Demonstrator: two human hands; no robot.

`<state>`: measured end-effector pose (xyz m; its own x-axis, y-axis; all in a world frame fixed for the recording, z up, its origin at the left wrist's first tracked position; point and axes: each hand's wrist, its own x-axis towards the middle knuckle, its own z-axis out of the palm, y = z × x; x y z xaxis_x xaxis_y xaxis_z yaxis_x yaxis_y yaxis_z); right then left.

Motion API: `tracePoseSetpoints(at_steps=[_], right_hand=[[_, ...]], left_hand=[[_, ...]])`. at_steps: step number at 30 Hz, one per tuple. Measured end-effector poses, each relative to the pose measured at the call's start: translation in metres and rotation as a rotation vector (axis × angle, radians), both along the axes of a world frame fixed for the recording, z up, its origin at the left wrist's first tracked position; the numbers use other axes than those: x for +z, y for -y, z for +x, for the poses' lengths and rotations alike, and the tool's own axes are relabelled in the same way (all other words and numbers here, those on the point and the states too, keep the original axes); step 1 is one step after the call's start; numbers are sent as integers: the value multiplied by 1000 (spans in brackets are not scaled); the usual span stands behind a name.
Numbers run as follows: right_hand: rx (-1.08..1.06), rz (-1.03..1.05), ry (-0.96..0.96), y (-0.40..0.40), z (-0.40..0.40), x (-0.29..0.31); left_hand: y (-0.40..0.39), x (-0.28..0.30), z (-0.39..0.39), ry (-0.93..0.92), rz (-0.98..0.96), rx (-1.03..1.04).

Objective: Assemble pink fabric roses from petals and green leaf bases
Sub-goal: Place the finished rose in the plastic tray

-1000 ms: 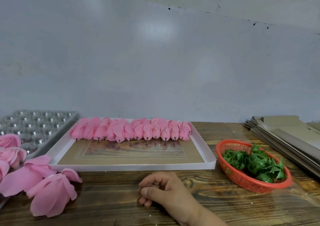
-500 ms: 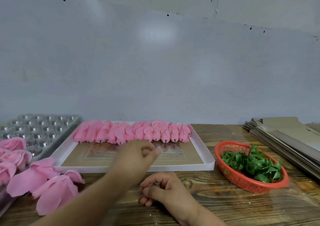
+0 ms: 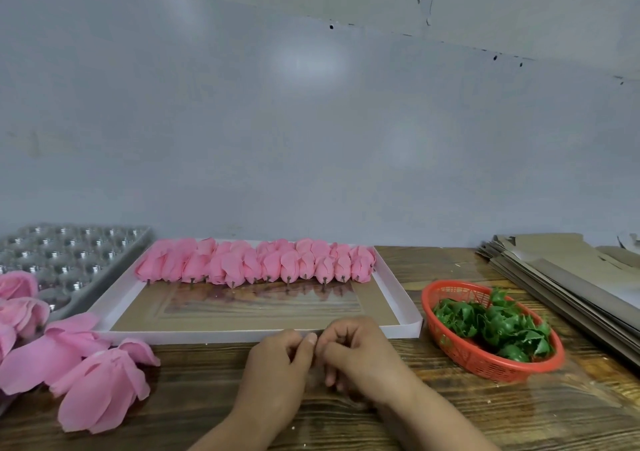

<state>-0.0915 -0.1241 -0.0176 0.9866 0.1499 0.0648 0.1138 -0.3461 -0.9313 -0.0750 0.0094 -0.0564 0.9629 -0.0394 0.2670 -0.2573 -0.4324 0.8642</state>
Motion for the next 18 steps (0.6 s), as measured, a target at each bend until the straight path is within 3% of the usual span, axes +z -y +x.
tracePoseSetpoints(at_steps=[6,10,14,18], right_hand=[[-292,-136,159,32,38,36],[-465,-318,161,61,87,41],[-443,-506,74,74,122,25],[-323,-728,136,75,141,11]], left_hand=[[-1,-2,-1,-2,85,-25],[0,-1,0,-17,119,-33],[2,0,3,-43,146,-35],[2,1,6,-51,167,-20]])
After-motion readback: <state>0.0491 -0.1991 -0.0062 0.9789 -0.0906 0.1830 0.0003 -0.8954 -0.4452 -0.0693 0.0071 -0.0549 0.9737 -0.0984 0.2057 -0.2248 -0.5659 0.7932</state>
